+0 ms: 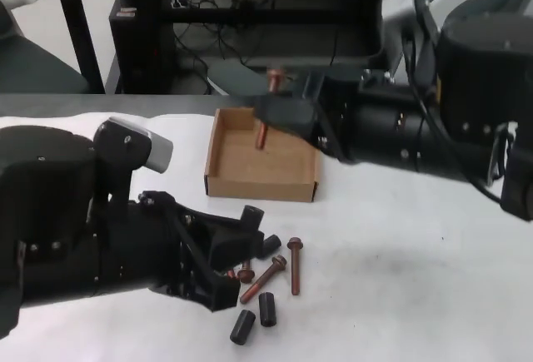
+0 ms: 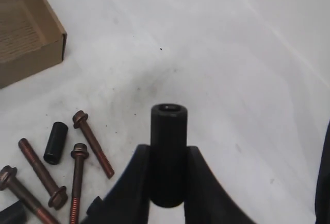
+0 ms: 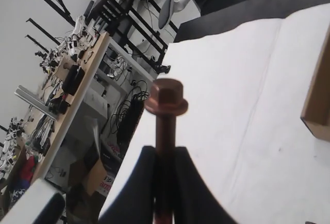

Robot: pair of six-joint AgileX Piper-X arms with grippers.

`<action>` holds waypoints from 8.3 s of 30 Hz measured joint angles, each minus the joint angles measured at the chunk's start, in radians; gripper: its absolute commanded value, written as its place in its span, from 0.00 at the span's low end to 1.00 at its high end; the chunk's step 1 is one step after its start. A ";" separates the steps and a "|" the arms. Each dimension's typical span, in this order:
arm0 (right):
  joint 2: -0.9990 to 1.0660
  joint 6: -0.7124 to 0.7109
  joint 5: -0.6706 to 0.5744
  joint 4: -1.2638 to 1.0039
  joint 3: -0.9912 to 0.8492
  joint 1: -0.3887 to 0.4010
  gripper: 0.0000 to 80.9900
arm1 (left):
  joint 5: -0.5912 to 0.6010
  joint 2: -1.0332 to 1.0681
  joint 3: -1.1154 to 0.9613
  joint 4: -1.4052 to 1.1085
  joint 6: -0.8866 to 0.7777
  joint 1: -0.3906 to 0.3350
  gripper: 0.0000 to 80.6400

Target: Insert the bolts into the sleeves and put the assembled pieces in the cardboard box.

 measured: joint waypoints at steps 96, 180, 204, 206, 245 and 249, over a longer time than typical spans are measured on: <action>-0.005 -0.276 0.155 0.246 -0.041 0.162 0.45 | -0.125 0.000 0.010 -0.111 -0.105 -0.003 0.02; -0.193 -0.665 0.179 1.092 -0.024 0.027 0.81 | -0.199 1.189 -1.319 0.639 0.248 0.173 0.02; -0.193 -0.667 0.177 1.069 -0.024 0.027 0.81 | -0.175 1.201 -1.330 0.707 0.233 0.177 0.64; -0.193 -0.667 0.177 1.069 -0.024 0.027 0.81 | -0.185 1.196 -1.330 0.728 0.233 0.175 0.64; -0.675 -0.453 0.247 0.895 0.296 0.026 0.81 | -0.063 -0.189 -0.078 0.522 0.157 0.064 0.64; -0.747 -0.414 0.247 0.854 0.369 0.026 0.81 | -0.063 -0.266 0.008 0.514 0.093 0.059 0.64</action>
